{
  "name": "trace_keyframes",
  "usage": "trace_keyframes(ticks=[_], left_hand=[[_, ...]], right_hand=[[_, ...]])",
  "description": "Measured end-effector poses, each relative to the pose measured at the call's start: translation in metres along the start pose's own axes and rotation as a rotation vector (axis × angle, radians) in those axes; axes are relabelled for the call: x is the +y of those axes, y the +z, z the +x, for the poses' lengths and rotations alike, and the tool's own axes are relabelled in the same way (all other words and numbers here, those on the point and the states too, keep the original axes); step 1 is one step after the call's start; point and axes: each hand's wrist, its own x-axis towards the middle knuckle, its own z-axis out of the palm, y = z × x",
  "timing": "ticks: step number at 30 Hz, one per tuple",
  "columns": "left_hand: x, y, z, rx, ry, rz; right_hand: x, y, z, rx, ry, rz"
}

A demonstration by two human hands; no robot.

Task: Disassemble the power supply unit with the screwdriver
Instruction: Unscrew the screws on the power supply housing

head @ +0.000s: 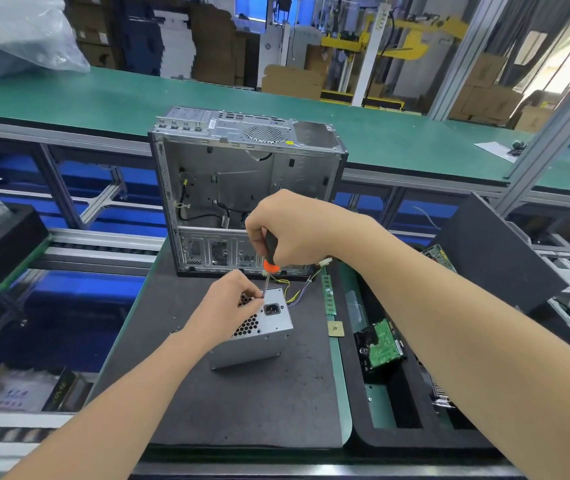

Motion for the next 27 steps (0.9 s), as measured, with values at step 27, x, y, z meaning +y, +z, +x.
trace_keyframes(ticks=[27], left_hand=[[-0.161, -0.004, -0.066, 0.097, -0.455, 0.009]], right_hand=[[-0.007, 0.024, 0.034, 0.125, 0.017, 0.096]])
